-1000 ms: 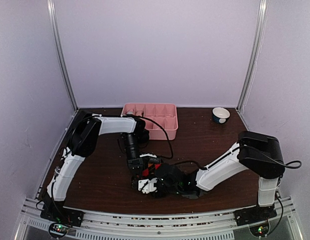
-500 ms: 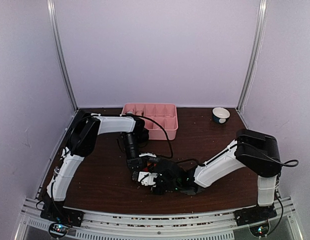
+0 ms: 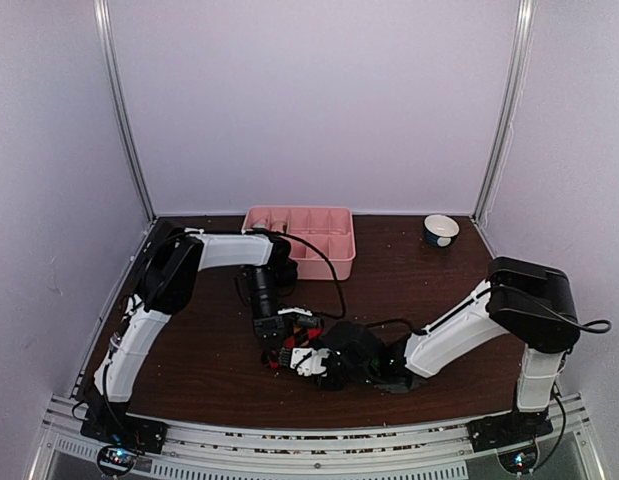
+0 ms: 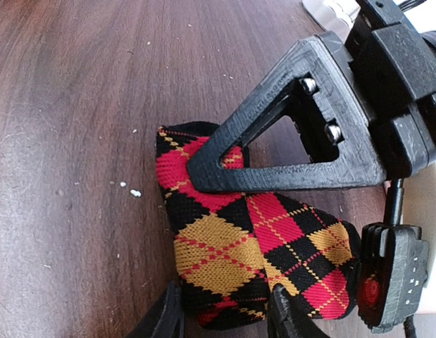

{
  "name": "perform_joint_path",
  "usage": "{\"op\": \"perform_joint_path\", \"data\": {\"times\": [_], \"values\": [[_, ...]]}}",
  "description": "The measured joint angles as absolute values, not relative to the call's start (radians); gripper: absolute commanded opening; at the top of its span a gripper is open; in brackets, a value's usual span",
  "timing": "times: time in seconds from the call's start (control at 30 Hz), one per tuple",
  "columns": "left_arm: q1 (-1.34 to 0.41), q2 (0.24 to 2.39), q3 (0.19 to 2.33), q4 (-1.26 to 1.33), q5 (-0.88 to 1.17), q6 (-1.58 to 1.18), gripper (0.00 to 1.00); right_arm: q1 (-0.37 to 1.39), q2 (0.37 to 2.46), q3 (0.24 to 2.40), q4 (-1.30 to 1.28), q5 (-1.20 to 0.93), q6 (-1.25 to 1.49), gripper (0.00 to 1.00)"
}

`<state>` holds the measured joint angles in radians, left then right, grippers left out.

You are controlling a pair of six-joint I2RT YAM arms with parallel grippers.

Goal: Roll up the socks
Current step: Roll the sock at the center of the board.

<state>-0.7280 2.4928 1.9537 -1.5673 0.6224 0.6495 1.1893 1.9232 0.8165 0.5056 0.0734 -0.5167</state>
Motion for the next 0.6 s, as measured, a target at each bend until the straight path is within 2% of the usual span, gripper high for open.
{"op": "perform_joint_path", "data": {"times": [0.37,0.5,0.6], "values": [[-0.728,2.534,2.012,-1.612,0.623,0.649,0.06,1.211,1.939,0.852,0.483,0.094,-0.578,0.41],[-0.728,2.538,2.020,-1.623,0.622,0.649,0.06,1.213,1.966,0.885,0.482,0.093,-0.577,0.36],[-0.728,2.538,2.020,-1.626,0.623,0.649,0.10,1.213,1.986,0.905,0.481,0.086,-0.564,0.25]]}}
